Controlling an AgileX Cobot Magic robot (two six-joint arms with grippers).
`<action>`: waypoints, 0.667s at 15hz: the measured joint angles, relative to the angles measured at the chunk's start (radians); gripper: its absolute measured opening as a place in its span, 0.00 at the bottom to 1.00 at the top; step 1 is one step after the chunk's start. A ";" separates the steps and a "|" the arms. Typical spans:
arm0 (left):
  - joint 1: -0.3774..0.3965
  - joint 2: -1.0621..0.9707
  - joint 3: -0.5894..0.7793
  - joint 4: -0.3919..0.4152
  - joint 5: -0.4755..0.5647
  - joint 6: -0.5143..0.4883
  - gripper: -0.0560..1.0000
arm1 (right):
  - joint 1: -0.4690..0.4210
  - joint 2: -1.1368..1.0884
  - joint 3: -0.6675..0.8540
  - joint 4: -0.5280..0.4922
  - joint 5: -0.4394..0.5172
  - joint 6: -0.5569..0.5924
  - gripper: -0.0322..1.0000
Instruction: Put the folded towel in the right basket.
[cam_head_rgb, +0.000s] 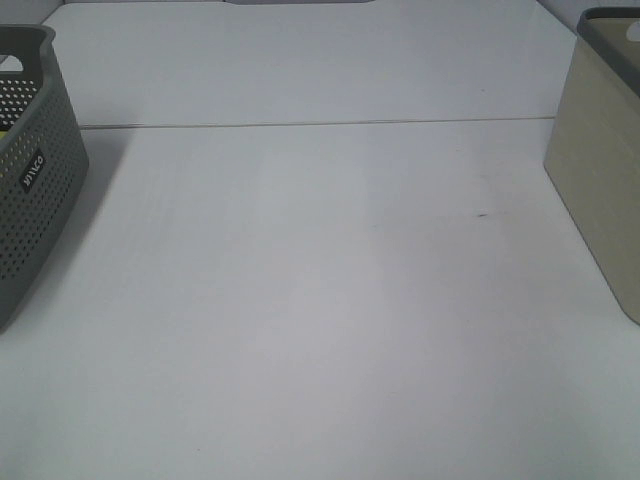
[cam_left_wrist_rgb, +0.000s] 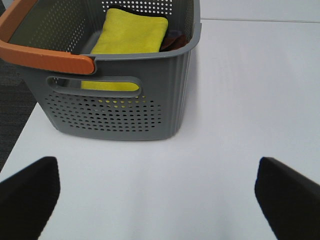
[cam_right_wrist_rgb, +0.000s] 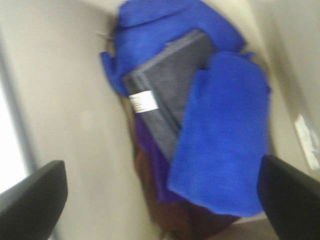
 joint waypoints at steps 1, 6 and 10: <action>0.000 0.000 0.000 0.000 0.000 0.000 0.99 | 0.152 -0.048 0.000 -0.031 -0.001 0.041 0.98; 0.000 0.000 0.000 0.000 0.000 0.000 0.99 | 0.333 -0.174 0.059 -0.100 -0.002 0.077 0.98; 0.000 0.000 0.000 0.000 0.000 0.000 0.99 | 0.333 -0.525 0.441 -0.117 -0.011 0.089 0.98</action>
